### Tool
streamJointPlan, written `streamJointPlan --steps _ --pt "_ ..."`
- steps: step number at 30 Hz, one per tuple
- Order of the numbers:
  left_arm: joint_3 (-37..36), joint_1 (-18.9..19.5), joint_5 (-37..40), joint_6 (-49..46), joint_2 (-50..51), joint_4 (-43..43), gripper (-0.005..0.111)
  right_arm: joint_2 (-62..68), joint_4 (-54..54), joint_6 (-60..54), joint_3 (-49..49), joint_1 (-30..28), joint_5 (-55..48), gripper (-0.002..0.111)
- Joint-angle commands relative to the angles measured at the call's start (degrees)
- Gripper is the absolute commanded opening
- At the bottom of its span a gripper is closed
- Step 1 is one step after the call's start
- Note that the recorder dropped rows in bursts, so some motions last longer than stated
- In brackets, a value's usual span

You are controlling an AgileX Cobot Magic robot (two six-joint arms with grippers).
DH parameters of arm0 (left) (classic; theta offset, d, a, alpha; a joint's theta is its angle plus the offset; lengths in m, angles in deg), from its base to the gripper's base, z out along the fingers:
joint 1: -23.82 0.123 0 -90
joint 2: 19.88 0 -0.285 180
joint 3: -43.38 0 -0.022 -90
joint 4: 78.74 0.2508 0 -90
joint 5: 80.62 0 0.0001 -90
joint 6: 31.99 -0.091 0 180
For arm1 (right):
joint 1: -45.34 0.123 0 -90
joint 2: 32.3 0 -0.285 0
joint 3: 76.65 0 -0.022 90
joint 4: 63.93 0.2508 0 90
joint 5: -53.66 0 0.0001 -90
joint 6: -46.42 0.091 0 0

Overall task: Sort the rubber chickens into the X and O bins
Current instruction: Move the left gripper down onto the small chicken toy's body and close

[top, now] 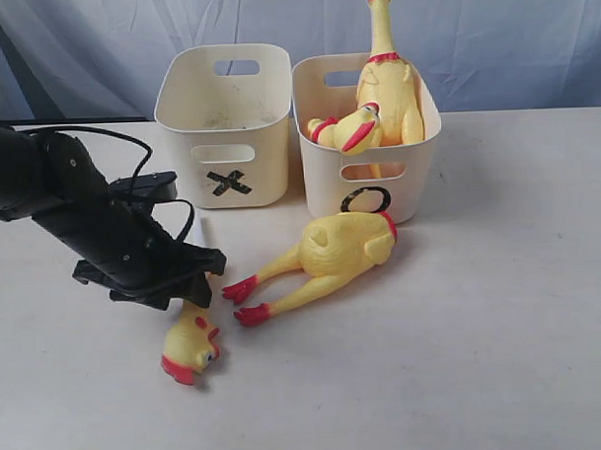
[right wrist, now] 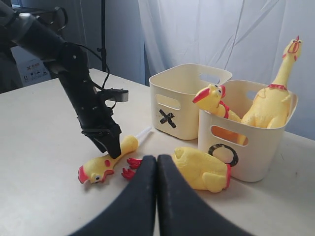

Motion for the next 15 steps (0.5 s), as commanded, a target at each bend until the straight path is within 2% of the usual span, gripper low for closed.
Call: streamJointPlan --steps 1,15 --pt "0.2 -0.4 -2.2 0.4 0.3 -0.3 0.053 -0.3 0.2 -0.5 0.1 -0.1 0.1 0.0" --pt "2.4 -1.5 -1.8 0.3 4.0 -1.0 0.052 -0.3 0.2 -0.5 0.1 -0.1 -0.1 0.0"
